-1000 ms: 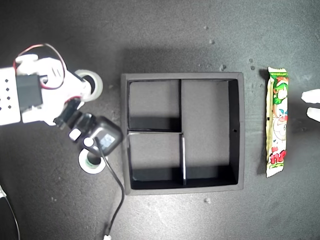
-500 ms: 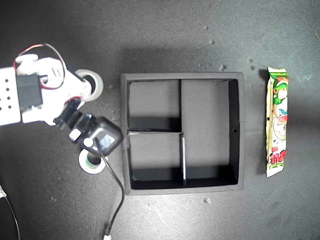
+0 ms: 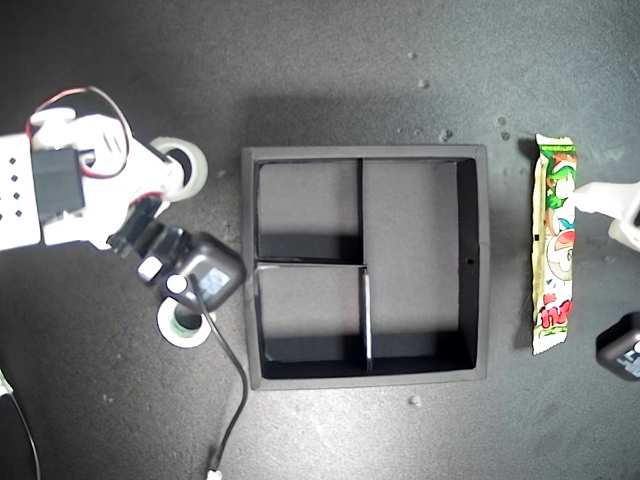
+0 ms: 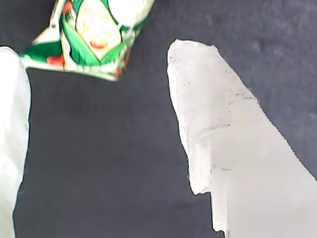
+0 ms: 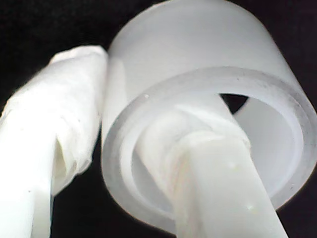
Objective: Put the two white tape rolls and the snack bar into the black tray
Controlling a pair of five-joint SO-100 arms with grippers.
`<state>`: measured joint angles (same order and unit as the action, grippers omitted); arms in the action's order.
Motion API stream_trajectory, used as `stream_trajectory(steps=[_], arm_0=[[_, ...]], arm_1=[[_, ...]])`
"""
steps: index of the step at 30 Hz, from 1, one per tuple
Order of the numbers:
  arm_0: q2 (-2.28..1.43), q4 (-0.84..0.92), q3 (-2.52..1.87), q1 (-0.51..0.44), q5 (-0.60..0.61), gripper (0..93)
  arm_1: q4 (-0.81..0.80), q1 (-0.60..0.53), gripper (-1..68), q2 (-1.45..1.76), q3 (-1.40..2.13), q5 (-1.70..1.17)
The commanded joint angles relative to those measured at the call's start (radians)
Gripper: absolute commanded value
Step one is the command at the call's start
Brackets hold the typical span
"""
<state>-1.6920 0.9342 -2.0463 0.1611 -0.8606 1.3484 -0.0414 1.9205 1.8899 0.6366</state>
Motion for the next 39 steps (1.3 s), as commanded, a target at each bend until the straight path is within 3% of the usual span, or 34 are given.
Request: stream_trajectory(steps=[1, 7, 14, 26, 39], arm_0=[[-0.106, 0.049, 0.023, -0.005, -0.006, 0.1], [-0.242, 0.204, 0.097, -0.049, -0.025, 0.1], [-0.222, 0.253, 0.236, -0.066, 0.0, 0.1], [0.233, 0.459, 0.83, -0.043, 0.106, 0.1], [0.506, 0.637, 1.114, -0.026, 0.107, 0.1]], arm_1=[[-0.041, -0.043, 18.7, -0.002, 0.015, -0.101], [-0.181, -0.097, 19.2, -0.003, 0.137, -0.084], [-0.29, -0.123, 19.5, -0.087, 0.202, -0.064], [-0.482, -0.084, 18.5, -0.164, 0.31, -0.069], [-0.595, -0.048, 13.7, -0.166, 0.348, -0.115]])
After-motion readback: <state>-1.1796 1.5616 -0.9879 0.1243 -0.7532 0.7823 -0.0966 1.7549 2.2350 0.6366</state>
